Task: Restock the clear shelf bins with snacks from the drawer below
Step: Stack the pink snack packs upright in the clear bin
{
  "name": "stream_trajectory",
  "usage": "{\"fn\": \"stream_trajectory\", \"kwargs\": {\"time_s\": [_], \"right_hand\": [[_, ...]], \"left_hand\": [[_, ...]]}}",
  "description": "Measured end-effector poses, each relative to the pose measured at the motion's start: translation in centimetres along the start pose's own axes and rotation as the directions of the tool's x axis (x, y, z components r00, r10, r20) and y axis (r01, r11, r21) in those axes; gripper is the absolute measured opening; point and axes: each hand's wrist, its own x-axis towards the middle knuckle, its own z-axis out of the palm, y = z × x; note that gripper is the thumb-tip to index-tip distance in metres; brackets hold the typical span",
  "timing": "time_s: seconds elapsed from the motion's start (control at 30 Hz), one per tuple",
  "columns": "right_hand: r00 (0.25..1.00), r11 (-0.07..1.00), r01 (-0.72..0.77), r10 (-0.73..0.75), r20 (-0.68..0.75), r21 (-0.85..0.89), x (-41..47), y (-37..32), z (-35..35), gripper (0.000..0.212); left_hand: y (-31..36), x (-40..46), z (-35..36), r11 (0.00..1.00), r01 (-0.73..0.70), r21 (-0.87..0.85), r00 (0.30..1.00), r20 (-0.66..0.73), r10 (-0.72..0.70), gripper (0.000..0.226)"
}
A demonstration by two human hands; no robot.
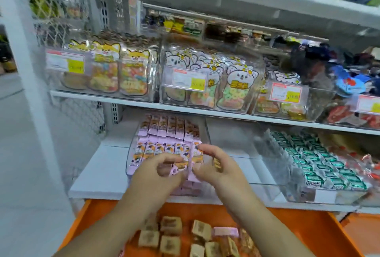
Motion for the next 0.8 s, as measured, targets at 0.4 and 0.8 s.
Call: {"fn": "stream_trajectory", "kwargs": {"time_s": [0.4, 0.8], "right_hand": [[0.99, 0.993, 0.051, -0.064, -0.129, -0.107, 7.1, 0.8, -1.8, 0.05], [0.954, 0.76, 0.189, -0.293, -0.068, -0.622, 17.2, 4.2, -2.4, 0.031]], "left_hand": [[-0.5, 5.8, 1.6, 0.998, -0.032, 0.06, 0.989, -0.144, 0.041, 0.024], [-2.1, 10.5, 4.5, 0.997, -0.039, 0.063, 0.978, -0.202, 0.051, 0.026]]}}
